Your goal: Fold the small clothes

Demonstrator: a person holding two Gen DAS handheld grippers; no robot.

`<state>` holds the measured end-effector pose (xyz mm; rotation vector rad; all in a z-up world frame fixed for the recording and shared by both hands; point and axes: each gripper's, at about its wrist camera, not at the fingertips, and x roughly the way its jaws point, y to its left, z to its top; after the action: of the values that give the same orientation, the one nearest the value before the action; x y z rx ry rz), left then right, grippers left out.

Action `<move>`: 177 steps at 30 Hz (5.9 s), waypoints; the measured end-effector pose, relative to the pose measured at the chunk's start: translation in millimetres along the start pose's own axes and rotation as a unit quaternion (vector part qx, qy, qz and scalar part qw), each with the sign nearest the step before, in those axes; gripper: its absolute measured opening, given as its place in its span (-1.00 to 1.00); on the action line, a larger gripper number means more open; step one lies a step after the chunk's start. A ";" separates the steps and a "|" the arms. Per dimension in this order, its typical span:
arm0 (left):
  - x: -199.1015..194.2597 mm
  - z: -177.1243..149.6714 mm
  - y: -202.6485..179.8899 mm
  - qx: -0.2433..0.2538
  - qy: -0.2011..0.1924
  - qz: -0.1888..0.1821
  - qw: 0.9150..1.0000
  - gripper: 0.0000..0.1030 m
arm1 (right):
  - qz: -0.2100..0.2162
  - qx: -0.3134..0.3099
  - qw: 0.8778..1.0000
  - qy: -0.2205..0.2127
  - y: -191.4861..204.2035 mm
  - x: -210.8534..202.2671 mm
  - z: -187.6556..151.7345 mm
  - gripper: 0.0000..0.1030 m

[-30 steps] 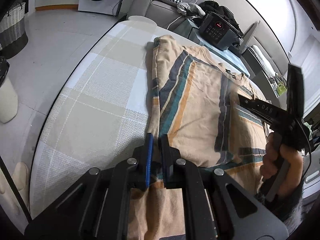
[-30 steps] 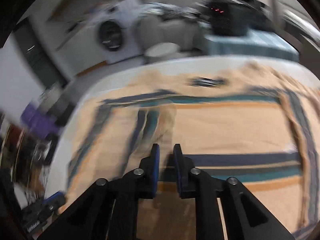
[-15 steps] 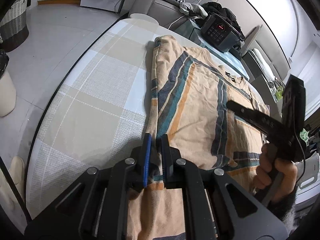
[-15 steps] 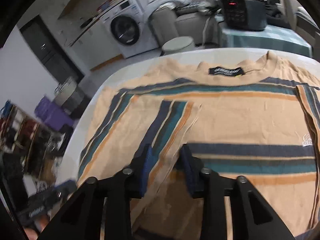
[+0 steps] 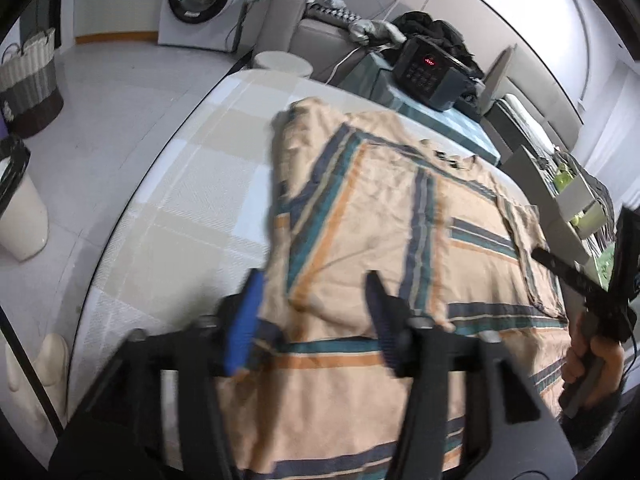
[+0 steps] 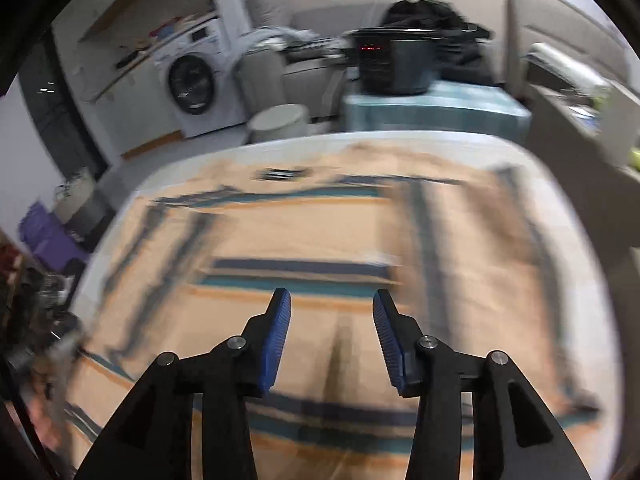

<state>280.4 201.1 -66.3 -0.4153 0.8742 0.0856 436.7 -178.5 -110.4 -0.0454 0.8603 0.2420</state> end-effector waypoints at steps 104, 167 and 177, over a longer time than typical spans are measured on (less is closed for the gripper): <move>32.3 8.6 3.1 -0.025 -0.004 0.056 0.998 -0.82 | 0.039 -0.038 0.998 0.026 -9.1 -16.1 -11.6 -0.34; -190.9 -267.8 40.0 -0.028 0.152 -0.091 0.984 -0.19 | 0.056 0.068 0.996 -0.030 -150.4 -263.5 -288.7 0.60; -200.5 -261.8 42.3 -0.017 0.091 -0.074 0.993 -0.93 | 0.062 0.124 0.990 0.012 -189.1 -261.4 -315.3 0.48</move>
<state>-49.0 157.4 -76.1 -0.5244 1.0191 -0.0760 81.5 -455.8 -129.8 0.2371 0.9139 0.2492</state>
